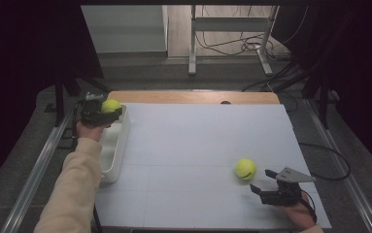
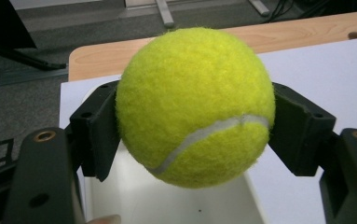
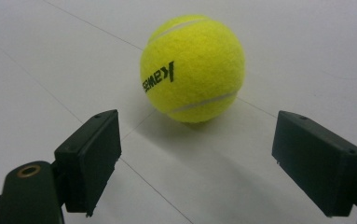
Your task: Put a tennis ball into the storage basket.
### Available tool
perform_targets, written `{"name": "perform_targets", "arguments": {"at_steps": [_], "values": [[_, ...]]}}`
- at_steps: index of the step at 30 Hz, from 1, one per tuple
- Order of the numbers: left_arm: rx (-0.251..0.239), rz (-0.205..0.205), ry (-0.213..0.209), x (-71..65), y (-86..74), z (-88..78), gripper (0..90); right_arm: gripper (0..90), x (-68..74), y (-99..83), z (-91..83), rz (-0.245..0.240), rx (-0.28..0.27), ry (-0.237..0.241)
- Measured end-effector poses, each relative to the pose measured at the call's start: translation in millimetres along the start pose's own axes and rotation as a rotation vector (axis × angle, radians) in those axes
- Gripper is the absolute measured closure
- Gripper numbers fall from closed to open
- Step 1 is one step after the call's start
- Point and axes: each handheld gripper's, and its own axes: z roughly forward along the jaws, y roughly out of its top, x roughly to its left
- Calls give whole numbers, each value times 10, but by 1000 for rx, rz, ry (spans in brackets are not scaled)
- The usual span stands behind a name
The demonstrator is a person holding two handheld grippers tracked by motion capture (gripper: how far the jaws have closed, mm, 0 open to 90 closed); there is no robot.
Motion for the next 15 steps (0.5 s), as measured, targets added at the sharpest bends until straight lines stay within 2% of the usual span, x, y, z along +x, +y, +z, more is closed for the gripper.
{"name": "perform_targets", "arguments": {"at_steps": [9,15], "values": [[42,0,8,21,-19,72,265,161,5,1,1,-3,5,0],[107,-8,10,57,-53,154,264,159,12,3,-3,-5,2,2]]}}
